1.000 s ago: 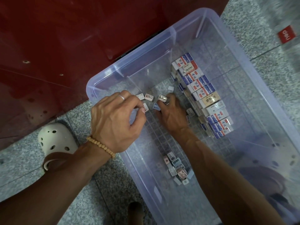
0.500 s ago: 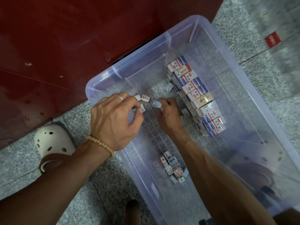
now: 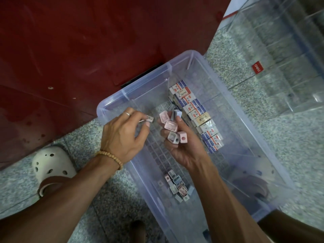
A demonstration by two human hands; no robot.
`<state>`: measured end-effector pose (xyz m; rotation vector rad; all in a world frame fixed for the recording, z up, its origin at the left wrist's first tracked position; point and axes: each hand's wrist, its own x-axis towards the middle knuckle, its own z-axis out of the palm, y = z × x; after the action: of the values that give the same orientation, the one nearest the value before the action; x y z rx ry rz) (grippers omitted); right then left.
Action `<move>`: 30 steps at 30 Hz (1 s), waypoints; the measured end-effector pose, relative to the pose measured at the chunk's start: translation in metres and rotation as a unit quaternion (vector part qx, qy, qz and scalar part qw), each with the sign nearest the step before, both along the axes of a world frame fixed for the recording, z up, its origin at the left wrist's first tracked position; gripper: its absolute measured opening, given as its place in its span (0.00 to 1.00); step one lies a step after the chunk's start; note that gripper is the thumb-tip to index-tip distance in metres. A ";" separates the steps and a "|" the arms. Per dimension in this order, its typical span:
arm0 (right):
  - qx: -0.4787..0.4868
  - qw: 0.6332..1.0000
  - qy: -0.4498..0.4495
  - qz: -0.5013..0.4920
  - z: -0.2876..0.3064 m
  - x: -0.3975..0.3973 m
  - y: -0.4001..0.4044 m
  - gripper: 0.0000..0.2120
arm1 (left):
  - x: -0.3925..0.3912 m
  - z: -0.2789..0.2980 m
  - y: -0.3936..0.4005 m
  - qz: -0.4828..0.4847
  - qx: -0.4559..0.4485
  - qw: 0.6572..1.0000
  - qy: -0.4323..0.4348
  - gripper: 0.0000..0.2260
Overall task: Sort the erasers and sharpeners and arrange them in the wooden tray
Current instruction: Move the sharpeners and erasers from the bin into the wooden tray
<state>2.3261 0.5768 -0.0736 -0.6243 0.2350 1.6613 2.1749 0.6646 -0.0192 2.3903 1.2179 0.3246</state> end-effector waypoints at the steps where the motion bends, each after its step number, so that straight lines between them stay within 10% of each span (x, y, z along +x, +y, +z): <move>1: 0.014 1.000 0.013 0.003 0.008 0.001 -0.001 0.32 | 0.001 0.005 0.001 0.008 -0.020 0.999 -0.027 0.12; 19: 0.107 0.994 -0.018 0.010 0.173 -0.022 0.014 0.22 | 0.006 0.164 0.023 -0.064 -0.004 0.995 -0.078 0.17; 30: -0.013 0.990 -0.128 -0.057 0.244 -0.053 0.031 0.08 | -0.035 0.241 0.012 -0.024 0.072 0.991 -0.111 0.12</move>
<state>2.2730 0.6075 0.1706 -0.8214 0.1040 1.4534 2.1400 0.6762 0.2214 2.4208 1.0675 0.6630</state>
